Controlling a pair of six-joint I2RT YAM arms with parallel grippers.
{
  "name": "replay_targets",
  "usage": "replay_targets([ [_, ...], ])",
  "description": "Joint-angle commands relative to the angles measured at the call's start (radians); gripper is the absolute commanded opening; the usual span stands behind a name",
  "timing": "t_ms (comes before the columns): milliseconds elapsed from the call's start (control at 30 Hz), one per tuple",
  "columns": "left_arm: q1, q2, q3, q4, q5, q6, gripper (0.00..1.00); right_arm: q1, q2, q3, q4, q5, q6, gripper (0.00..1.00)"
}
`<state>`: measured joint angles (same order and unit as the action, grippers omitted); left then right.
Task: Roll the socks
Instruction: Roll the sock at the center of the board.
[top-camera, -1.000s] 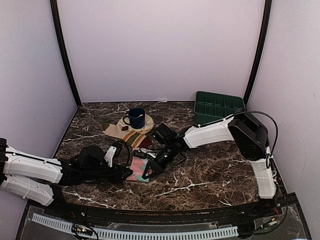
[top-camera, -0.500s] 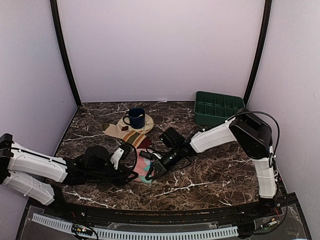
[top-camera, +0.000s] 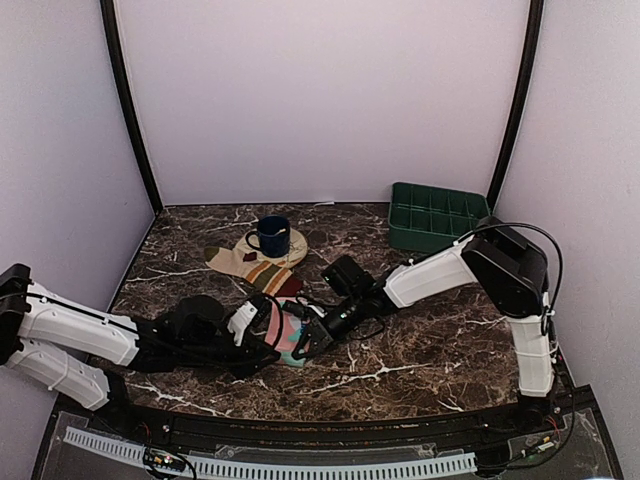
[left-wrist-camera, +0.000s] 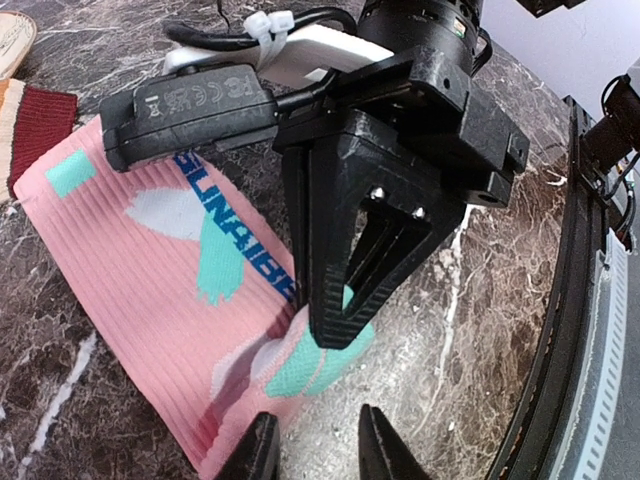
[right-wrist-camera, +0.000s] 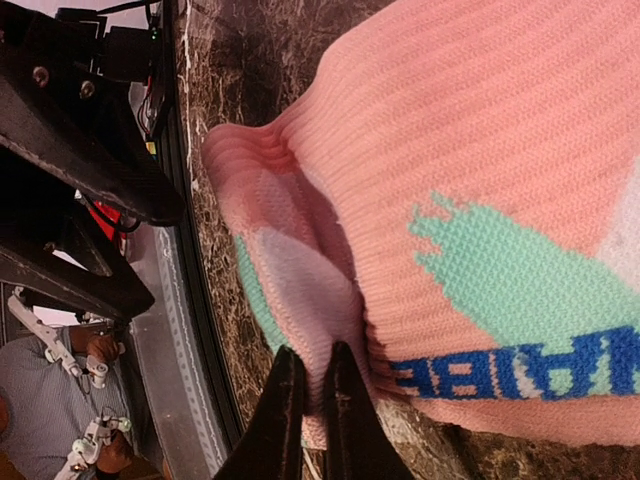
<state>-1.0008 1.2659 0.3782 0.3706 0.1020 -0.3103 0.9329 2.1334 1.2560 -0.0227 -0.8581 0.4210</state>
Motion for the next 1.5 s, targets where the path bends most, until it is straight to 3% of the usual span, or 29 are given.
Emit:
replay_targets([
  [0,-0.022,0.011,0.031,0.001,-0.026,0.047,0.29,-0.009,-0.034,-0.022,0.022,0.016,0.034,0.00],
  [600,-0.041,0.132,0.082,0.008,-0.090,0.096,0.27,-0.014,-0.033,-0.053,0.058,0.010,0.075,0.00],
  [1200,-0.016,0.214,0.069,0.050,-0.100,0.061,0.14,-0.014,-0.024,-0.028,0.002,0.032,0.063,0.00],
  [1467,0.028,0.254,0.086,0.022,-0.079,0.008,0.10,-0.014,-0.025,0.003,-0.062,0.072,0.027,0.13],
])
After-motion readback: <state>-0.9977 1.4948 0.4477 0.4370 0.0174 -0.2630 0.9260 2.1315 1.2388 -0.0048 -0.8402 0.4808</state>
